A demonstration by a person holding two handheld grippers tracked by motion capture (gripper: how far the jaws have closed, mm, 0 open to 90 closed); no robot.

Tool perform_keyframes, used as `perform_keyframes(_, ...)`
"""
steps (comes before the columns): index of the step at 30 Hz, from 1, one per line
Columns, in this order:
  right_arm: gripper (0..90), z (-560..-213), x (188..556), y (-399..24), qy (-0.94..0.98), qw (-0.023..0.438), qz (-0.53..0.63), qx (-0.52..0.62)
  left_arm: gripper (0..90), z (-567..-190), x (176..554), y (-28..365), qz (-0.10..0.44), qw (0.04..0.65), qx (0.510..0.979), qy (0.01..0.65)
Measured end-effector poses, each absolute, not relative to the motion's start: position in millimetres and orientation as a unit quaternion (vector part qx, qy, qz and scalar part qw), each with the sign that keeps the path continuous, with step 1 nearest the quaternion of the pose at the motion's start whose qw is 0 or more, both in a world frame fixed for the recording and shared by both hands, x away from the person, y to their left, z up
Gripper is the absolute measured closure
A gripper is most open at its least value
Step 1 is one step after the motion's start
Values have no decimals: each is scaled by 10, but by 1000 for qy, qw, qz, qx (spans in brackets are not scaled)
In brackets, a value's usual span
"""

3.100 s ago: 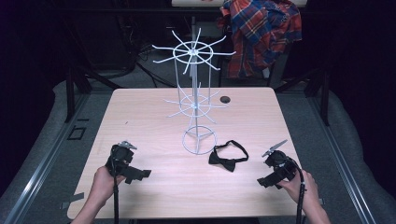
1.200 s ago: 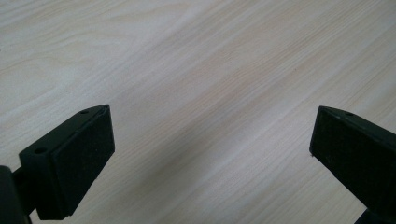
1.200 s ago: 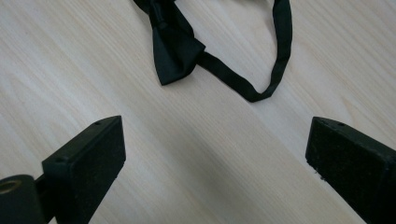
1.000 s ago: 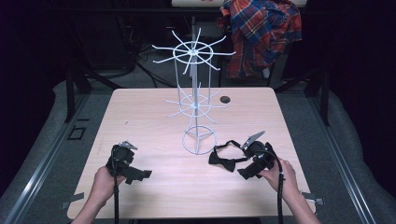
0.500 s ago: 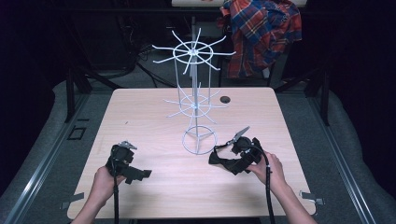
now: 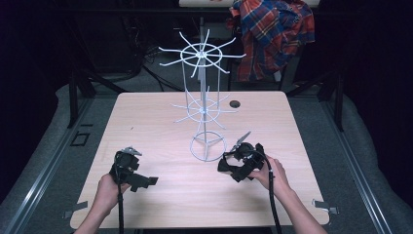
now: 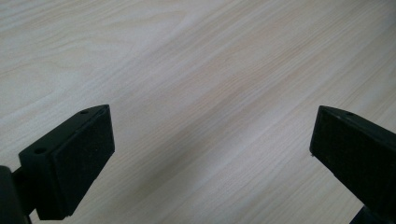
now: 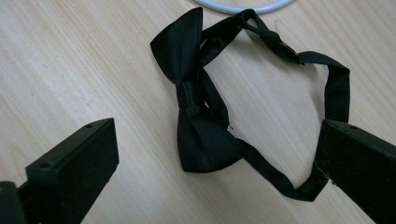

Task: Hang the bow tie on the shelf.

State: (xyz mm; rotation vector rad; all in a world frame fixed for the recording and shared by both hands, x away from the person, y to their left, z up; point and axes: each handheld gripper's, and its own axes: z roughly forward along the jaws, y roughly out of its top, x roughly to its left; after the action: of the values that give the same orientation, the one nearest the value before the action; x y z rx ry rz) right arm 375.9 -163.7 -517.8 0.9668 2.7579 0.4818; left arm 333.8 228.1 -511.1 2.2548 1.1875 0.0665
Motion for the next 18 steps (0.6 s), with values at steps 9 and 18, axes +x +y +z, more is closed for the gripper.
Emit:
perform_keyframes(9, 277, -5293, 3802, -1627, 924, 75, 159, 338, 0, -5107, 3338, 2281, 24, 293, 847, 444)
perform_keyframes(18, 417, -5368, 3767, -1525, 935, 92, 133, 316, 0, -5111, 3341, 2273, 22, 291, 847, 445)
